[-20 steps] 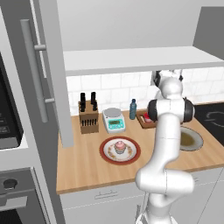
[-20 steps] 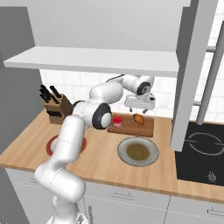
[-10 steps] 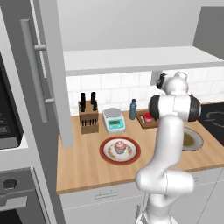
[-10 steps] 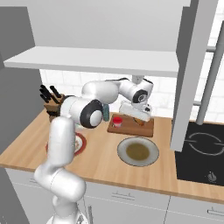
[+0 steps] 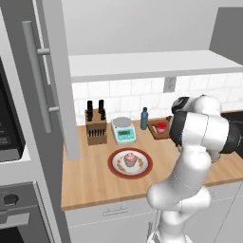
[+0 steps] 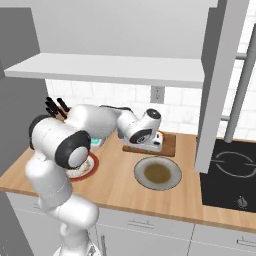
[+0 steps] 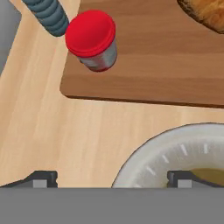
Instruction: From the different types of pastries on the counter, select a croissant and place it on the cutting board. Then retrieve a jar of jam from the cabinet and place it alongside the croissant on the cutting board.
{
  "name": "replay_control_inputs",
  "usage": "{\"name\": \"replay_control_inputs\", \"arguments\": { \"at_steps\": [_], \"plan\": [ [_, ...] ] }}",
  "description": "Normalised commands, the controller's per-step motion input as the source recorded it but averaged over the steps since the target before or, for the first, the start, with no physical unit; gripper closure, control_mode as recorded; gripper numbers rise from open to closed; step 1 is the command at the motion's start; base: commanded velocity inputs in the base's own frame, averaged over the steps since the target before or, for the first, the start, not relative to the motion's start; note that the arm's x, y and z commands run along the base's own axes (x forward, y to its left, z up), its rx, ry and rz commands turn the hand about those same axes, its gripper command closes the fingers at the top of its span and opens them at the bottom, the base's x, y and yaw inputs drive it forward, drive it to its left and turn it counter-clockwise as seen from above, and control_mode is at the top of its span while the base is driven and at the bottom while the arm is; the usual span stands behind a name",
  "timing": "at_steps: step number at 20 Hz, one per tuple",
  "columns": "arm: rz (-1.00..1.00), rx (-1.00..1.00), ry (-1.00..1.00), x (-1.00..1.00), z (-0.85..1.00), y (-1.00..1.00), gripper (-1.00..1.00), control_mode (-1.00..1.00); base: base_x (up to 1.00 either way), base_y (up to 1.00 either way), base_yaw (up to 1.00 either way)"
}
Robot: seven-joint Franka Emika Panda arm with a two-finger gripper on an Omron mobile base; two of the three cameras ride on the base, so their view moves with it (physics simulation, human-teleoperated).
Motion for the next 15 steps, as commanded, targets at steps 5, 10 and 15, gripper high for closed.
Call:
{"name": "replay_control_inputs", "arguments": {
  "at_steps": [5, 10, 15],
  "plan": [
    [0.0, -0.17, -0.47, -1.0, -0.3, 0.6, -1.0, -1.0, 0.0, 0.0, 0.0],
    [0.0, -0.16, -0.44, -1.0, -0.25, 0.62, -1.0, -1.0, 0.0, 0.0, 0.0],
    [0.0, -0.12, -0.31, -1.0, -0.26, 0.53, -1.0, -1.0, 0.0, 0.0, 0.0]
  ]
}}
